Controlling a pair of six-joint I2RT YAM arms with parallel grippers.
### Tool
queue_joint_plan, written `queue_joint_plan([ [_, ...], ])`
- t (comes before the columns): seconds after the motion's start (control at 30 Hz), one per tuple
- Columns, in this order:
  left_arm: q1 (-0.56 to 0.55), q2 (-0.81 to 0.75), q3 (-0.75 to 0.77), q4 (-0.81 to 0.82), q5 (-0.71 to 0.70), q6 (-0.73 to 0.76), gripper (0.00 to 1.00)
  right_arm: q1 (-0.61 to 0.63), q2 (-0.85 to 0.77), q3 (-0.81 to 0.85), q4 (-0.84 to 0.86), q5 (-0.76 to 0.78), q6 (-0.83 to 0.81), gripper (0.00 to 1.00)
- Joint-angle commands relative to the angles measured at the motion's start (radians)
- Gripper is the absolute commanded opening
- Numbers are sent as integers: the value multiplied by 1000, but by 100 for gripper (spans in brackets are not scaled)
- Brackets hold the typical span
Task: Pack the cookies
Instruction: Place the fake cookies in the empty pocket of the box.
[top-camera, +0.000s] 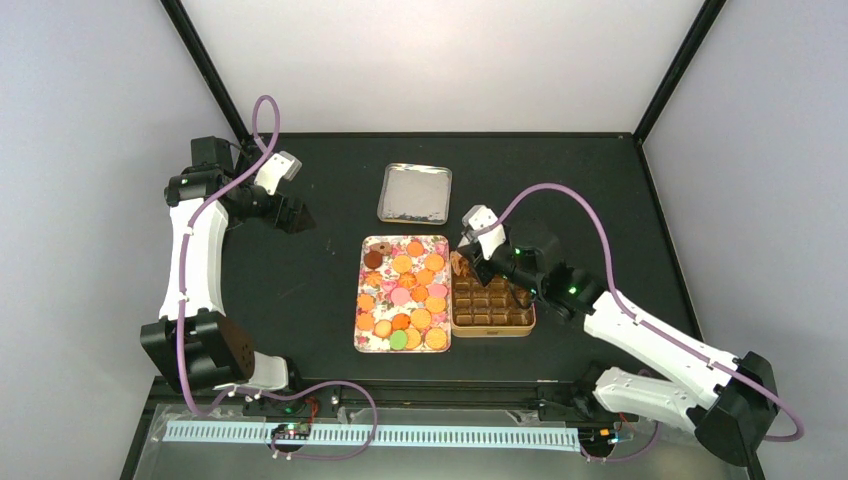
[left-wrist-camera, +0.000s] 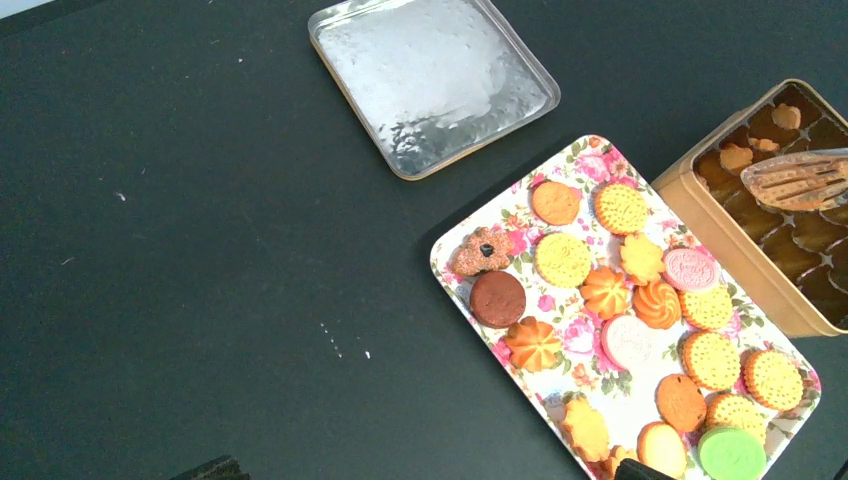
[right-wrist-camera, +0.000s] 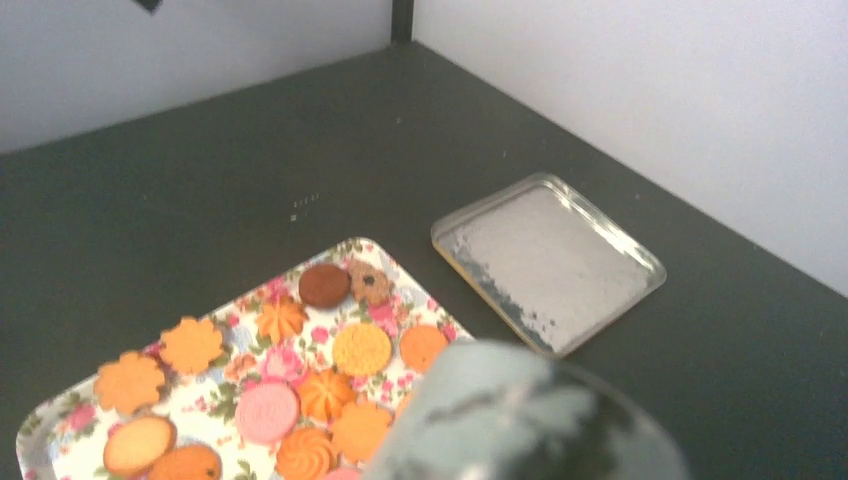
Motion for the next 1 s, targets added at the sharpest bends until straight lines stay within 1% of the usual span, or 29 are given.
queue_joint_plan([
  [0.0,6,-10,29,3,29,-4,98,-9,-18,-7,-45,0,-39,1],
  [0.17,6,-11,26,4,29,-5,98,-11,8,-5,-38,18,-57,1],
  [0.47,6,-14,28,3,21,-2,98,-11,58,2,-17,-9,-74,1],
  [0.6,6,-13,28,0,19,-1,98,-10,62,2,-9,-6,-73,4],
  [0.83,6,-11,30,1,20,-1,98,-10,59,9,-19,-3,-76,14],
  [0.97,6,-11,28,-1,21,2,98,-11,54,12,-23,4,-76,16],
])
